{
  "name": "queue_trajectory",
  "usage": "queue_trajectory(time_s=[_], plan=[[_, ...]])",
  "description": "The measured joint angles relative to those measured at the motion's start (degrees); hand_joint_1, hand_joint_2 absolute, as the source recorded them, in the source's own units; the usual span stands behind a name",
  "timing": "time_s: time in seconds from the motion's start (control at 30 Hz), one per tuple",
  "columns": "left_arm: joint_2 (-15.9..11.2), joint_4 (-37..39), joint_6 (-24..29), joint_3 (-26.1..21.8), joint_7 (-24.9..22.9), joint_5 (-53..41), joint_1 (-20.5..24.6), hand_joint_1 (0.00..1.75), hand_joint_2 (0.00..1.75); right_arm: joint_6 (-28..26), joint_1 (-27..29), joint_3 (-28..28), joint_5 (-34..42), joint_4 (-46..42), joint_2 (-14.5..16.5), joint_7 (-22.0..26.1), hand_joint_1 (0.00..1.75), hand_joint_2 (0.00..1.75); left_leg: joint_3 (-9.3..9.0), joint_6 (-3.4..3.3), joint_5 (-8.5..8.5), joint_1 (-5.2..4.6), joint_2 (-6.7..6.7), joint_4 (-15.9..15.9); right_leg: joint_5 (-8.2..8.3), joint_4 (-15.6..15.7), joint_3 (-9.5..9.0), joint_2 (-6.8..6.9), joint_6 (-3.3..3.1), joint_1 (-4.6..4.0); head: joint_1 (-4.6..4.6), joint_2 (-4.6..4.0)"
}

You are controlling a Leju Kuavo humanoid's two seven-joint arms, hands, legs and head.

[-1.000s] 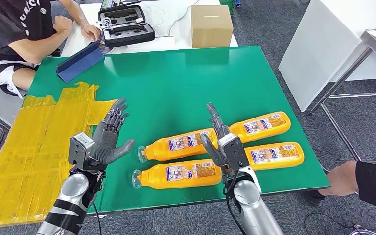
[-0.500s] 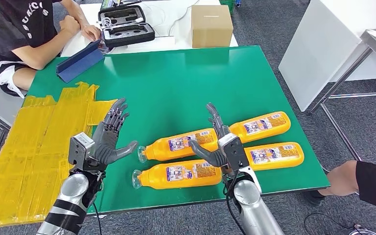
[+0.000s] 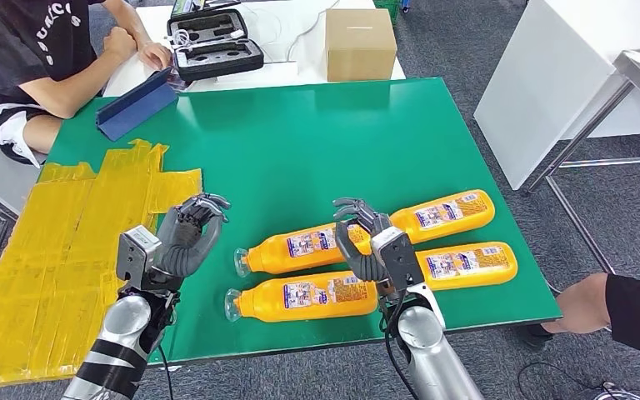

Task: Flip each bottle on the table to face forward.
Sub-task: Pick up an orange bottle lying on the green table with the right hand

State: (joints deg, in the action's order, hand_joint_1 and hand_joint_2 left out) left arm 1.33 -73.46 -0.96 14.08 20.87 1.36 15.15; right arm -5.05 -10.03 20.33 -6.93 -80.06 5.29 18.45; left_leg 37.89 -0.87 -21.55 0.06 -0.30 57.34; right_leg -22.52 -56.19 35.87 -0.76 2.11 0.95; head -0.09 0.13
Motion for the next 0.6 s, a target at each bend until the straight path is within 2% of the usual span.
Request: queue_trajectory(time_s=[0.13,0.2,0.27,0.33,0.43,0.6], plan=[[0.04,-0.08,0.36,-0.01,0.66,-0.40,-0.10,1.75,1.75,-0.05,0.04,-0.01,0.20,-0.01,0.04,0.66,1.75,1.75,0.00,0.00,0.00,0.00,0.00,0.00,0.00,0.00,0.00,0.00,0.00,0.00,0.00,0.00],[0.83,-1.79,3.09,-0.23,5.74,-3.38,-1.65,1.75,1.75,-0.46,0.90,-0.33,1.17,-0.49,0.72,5.78,1.75,1.75,0.00,0.01,-0.01,0.00,0.03,0.00,0.00,-0.01,0.00,0.00,0.00,0.00,-0.01,0.00],[2.68,-5.48,7.29,-0.50,13.35,-8.31,-4.68,1.75,1.75,-1.12,2.73,-0.97,2.02,-1.77,2.24,14.15,1.75,1.75,0.00,0.02,-0.04,0.00,0.02,0.01,-0.03,0.00,0.01,0.00,-0.01,0.01,-0.01,0.00],[4.53,-8.55,9.53,-0.49,16.55,-11.52,-7.19,1.75,1.75,-1.54,4.08,-1.40,1.74,-3.06,3.61,18.61,1.75,1.75,0.02,0.04,-0.10,0.00,-0.01,0.01,-0.10,0.01,0.02,0.00,0.03,0.01,0.01,0.00],[6.14,-10.69,10.25,-0.63,16.57,-12.66,-8.75,1.75,1.75,-2.23,4.65,-1.60,0.46,-4.14,4.71,19.11,1.75,1.75,0.03,0.05,-0.19,0.00,-0.01,-0.01,-0.15,0.03,0.03,-0.01,0.09,0.01,-0.02,0.00],[7.35,-11.85,10.26,-1.13,16.57,-12.89,-9.03,1.75,1.75,-3.54,4.67,-1.89,-1.62,-5.11,5.28,18.79,1.75,1.75,-0.03,0.04,-0.08,0.01,-0.01,-0.01,-0.08,0.02,-0.02,0.00,0.04,-0.01,-0.01,0.00]])
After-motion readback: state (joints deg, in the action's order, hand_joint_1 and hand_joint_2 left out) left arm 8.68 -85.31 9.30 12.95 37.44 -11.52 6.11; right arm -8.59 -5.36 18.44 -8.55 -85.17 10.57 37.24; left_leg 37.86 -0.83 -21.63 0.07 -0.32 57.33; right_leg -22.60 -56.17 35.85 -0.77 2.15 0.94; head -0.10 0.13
